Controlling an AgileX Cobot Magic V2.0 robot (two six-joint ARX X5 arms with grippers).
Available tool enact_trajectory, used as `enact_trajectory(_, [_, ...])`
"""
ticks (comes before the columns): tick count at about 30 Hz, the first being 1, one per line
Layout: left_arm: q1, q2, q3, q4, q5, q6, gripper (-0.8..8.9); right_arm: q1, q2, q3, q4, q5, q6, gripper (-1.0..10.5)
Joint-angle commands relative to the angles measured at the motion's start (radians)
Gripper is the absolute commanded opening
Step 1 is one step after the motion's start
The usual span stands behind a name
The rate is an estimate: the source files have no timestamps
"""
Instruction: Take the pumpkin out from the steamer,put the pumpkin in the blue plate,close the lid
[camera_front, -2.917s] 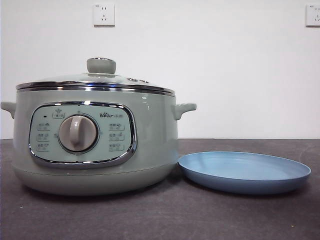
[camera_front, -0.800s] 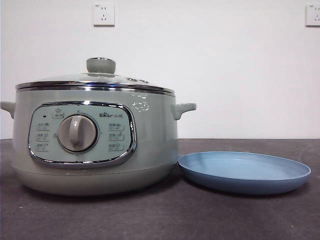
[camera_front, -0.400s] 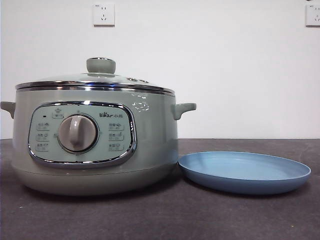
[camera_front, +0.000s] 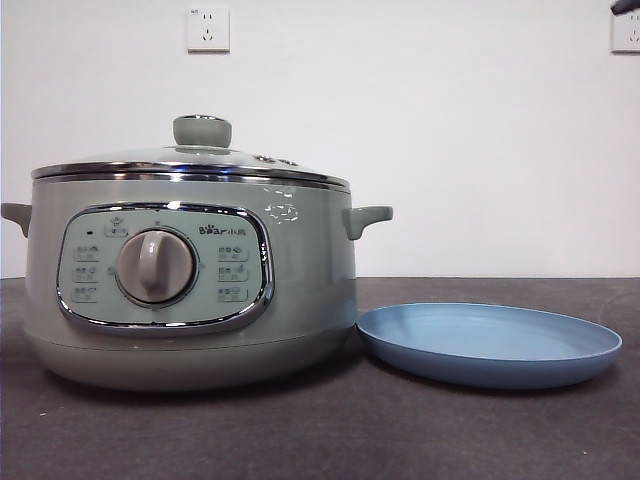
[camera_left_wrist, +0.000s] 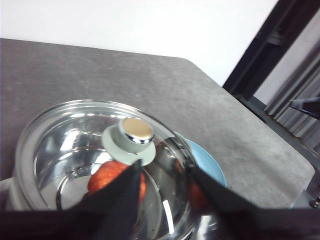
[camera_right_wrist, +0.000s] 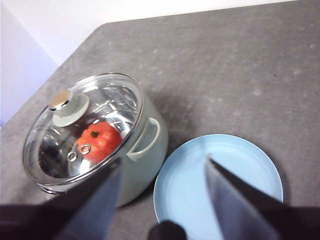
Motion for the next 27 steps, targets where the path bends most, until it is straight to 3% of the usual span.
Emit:
enact_trajectory(1, [-0.004,-0.002,0.006,0.009,-0.008,-0.022,4.08,0.001,-0.001,0.002,-0.009,0.004,-0.003,4.2])
enact_trajectory(11, [-0.058,0.032,0.059,0.011,-0.113,-0.027,4.08,0.001,0.001,0.002,-0.016,-0.003,0.023,4.1])
enact_trajectory(16, [-0.148,0.135,0.154,-0.016,-0.192,0.014,4.08,0.001,0.001,0.002,-0.017,-0.002,0.045,4.1])
enact_trajectory(27, [-0.409,0.426,0.37,-0.138,-0.542,0.154,4.08,0.001,0.001,0.002,-0.033,-0.002,0.045,4.1])
